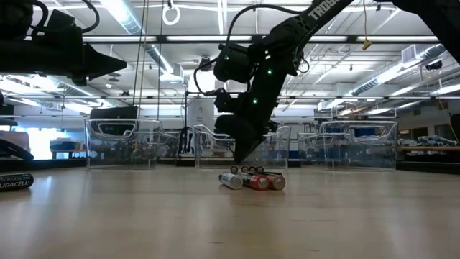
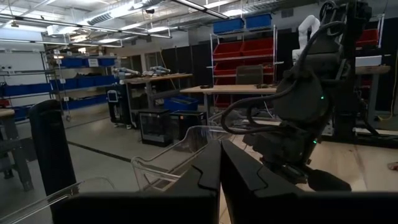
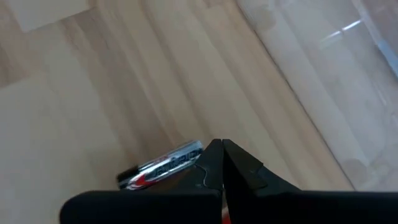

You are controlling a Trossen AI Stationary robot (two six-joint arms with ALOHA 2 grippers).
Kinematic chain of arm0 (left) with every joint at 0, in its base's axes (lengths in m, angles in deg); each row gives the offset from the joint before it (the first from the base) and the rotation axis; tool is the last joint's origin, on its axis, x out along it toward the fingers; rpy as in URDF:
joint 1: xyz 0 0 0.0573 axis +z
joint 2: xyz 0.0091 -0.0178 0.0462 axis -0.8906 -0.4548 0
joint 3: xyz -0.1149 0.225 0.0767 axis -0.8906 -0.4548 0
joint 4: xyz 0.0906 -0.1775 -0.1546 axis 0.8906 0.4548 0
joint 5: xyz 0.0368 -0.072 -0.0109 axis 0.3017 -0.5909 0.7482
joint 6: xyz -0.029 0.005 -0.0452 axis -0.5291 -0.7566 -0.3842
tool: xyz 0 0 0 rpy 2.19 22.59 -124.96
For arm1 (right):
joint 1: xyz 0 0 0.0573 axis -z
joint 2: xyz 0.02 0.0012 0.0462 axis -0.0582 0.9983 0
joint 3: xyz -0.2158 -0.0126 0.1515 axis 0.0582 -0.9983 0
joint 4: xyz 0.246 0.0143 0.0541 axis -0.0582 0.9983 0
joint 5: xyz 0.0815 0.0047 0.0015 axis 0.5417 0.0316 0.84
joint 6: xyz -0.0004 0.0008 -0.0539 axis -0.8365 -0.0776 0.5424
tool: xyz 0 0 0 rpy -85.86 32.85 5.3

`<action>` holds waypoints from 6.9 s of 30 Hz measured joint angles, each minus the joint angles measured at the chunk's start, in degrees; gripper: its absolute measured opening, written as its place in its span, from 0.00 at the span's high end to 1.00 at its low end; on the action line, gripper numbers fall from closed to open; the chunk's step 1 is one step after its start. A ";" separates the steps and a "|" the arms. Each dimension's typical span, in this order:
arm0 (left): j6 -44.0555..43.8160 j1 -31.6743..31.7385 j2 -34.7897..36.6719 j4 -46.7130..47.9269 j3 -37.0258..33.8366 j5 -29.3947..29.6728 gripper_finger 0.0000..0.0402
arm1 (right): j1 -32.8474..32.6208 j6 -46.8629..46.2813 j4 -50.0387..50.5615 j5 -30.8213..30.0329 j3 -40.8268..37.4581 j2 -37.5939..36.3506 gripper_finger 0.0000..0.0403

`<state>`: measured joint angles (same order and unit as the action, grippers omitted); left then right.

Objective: Sort batteries
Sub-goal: Put the silver battery into the right transparent bin, then put the black battery into the middle transparent bin

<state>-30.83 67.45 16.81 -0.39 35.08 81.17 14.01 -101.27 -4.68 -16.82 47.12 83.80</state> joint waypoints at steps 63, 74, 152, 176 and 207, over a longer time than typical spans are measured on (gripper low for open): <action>0.00 0.02 0.00 -0.17 0.01 -0.19 0.96 | -0.96 -17.25 -0.72 4.47 3.34 4.70 0.65; 0.00 0.00 -0.01 -0.52 -0.01 -0.27 0.96 | -1.27 -10.42 -1.86 4.54 3.34 4.74 0.86; 0.00 0.00 -0.01 -0.45 0.01 -0.43 0.96 | 39.39 -16.05 6.70 7.75 -27.48 -26.14 0.86; 0.00 0.01 0.00 -0.44 -0.01 -0.43 0.96 | 39.39 -15.48 1.63 7.80 -29.86 -26.14 0.72; 0.00 0.01 -0.02 -0.44 0.00 -0.41 0.96 | 4.71 -0.68 28.33 -0.34 -6.44 -36.11 0.97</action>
<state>-30.83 67.45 16.80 -0.83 35.08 80.77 18.72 -101.95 23.65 -17.16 40.68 47.69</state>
